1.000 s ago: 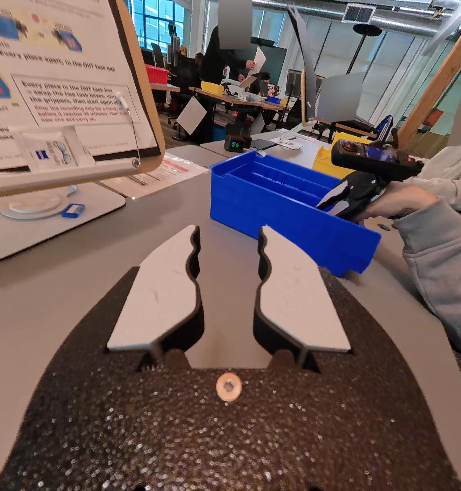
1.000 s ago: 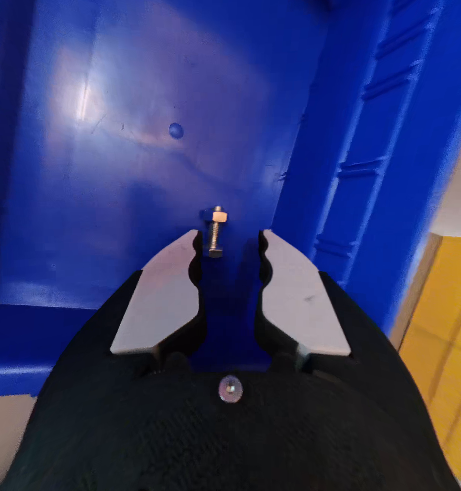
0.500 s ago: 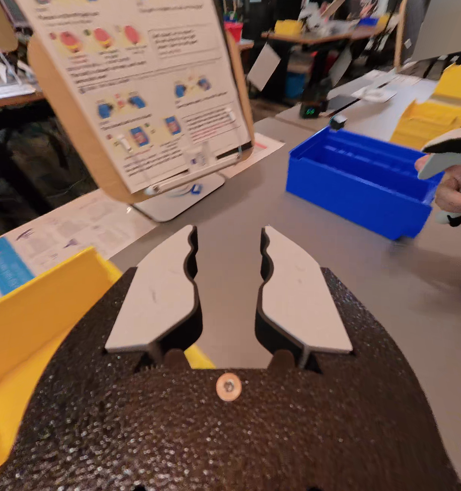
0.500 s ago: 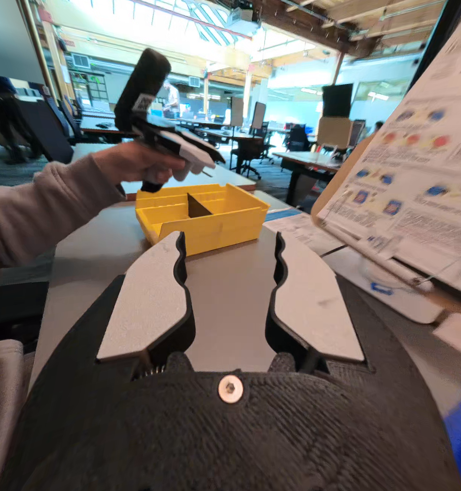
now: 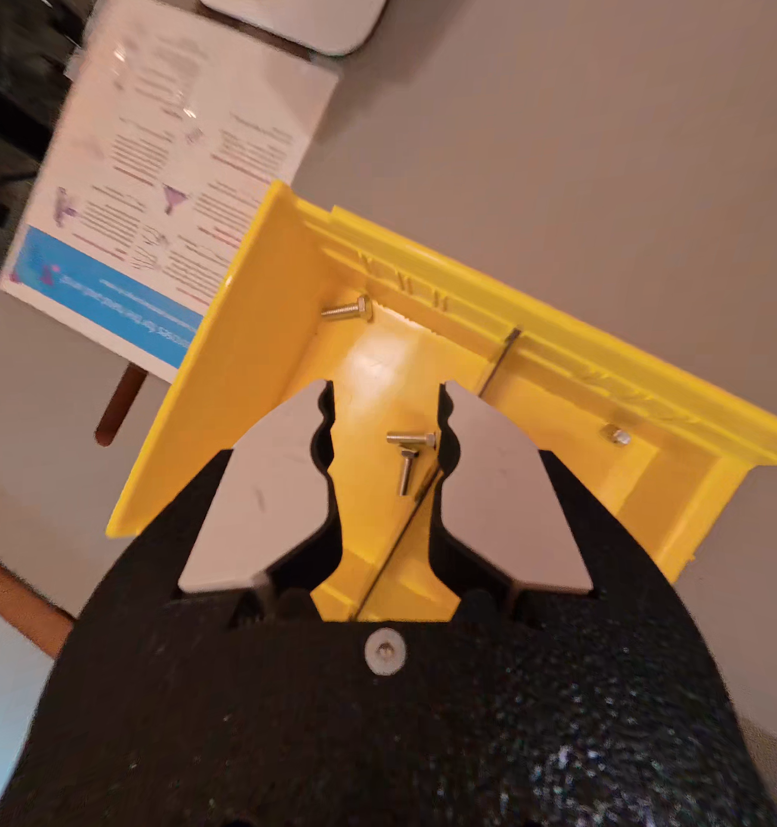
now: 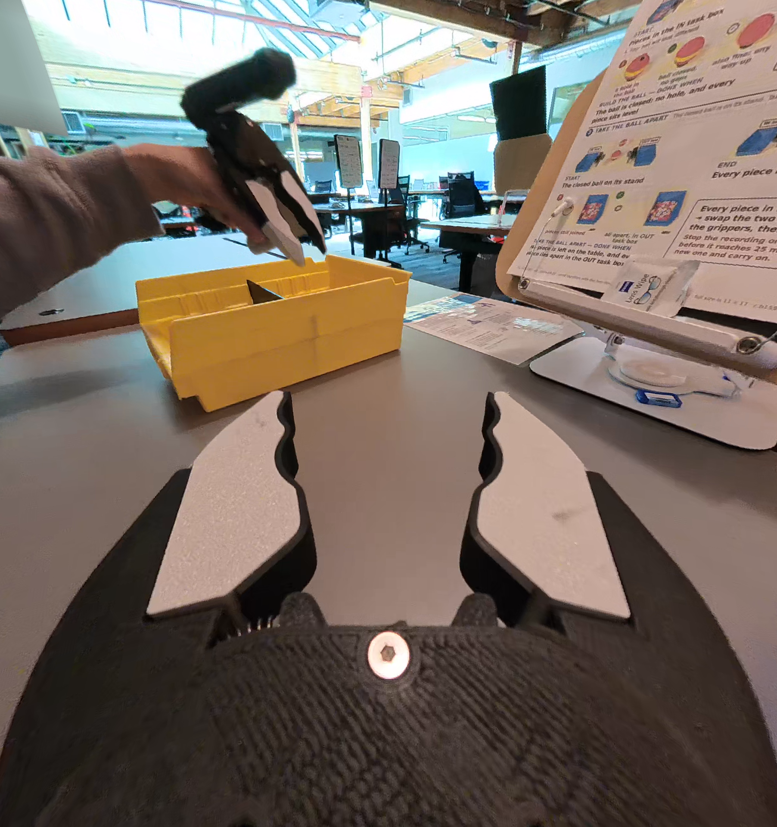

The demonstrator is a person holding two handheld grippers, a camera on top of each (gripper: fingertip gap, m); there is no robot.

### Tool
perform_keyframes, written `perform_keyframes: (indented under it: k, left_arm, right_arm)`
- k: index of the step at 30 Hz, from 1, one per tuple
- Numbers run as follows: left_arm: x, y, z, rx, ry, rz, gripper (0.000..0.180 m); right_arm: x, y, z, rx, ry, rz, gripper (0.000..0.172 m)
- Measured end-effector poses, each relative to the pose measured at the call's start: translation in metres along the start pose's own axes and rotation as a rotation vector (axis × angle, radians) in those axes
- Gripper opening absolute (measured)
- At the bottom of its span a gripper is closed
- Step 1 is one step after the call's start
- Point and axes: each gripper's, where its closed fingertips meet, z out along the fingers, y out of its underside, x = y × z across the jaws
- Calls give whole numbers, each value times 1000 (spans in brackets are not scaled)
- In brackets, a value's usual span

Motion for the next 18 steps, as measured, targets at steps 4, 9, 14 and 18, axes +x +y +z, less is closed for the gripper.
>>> perform_keyframes:
  k: [4, 9, 14, 18]
  left_arm:
    - [-21, 15, 47, -147, 67, -176, 46]
    - [-20, 2, 91, -139, 245, -657, 41]
    - [-31, 2, 115, -143, 244, -950, 42]
    - [-40, 11, 123, -154, 148, -1074, 34]
  right_arm:
    - [11, -1, 0, 51, 18, 3, 79]
    - [31, 5, 4, 61, 74, 41, 77]
    - [34, 9, 6, 46, 70, 44, 78]
    - [36, 14, 6, 21, 84, 46, 78]
